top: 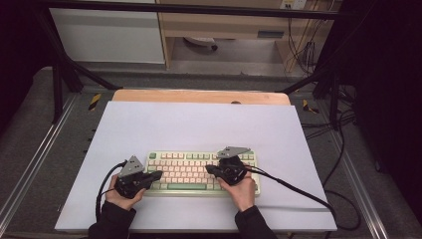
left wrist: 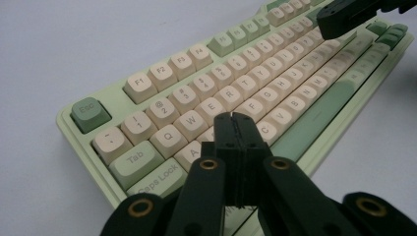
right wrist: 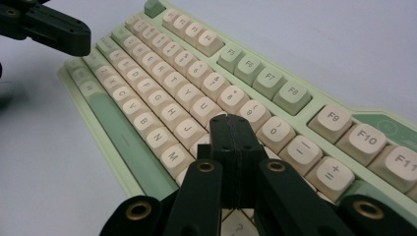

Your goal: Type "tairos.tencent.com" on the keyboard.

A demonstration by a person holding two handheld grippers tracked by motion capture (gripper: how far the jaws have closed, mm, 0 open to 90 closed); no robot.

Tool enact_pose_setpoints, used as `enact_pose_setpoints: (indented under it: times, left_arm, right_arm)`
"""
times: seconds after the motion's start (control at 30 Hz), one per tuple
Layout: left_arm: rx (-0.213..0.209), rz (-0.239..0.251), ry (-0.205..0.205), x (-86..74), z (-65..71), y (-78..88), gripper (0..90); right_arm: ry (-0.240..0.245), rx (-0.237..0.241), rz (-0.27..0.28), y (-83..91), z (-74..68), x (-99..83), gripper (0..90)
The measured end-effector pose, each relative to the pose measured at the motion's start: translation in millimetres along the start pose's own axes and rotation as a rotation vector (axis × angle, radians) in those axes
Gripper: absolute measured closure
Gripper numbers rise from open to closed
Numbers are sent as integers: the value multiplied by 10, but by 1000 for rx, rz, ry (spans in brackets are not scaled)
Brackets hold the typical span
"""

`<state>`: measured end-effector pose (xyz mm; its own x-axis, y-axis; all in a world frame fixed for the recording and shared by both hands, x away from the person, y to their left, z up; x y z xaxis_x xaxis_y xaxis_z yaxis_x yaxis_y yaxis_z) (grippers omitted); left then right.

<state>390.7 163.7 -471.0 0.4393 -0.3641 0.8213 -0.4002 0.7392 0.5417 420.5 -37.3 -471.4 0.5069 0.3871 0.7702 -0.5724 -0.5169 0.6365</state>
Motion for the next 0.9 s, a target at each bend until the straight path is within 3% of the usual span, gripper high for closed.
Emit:
enact_pose_setpoints:
  times: [0.53, 0.9]
  left_arm:
    - [2, -6, -2, -4, -2, -11, 898]
    - [5, -2, 1, -8, -19, 4, 899]
  right_arm:
    - [2, -44, -31, -231, 32, -54, 900]
    - [-2, -10, -5, -78, -16, 16, 900]
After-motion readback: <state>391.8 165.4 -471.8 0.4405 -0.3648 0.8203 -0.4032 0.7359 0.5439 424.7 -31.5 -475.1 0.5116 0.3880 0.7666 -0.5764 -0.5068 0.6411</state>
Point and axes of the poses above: each handheld gripper's, and its own axes: y roughly backward along the jaws, x roughly out of its top, z roughly to its right, the point moved 9 cm from there along -y, roughly forward along the jaws, and after that the axes turned 11 degrees about -x, right-handed, at the moved point
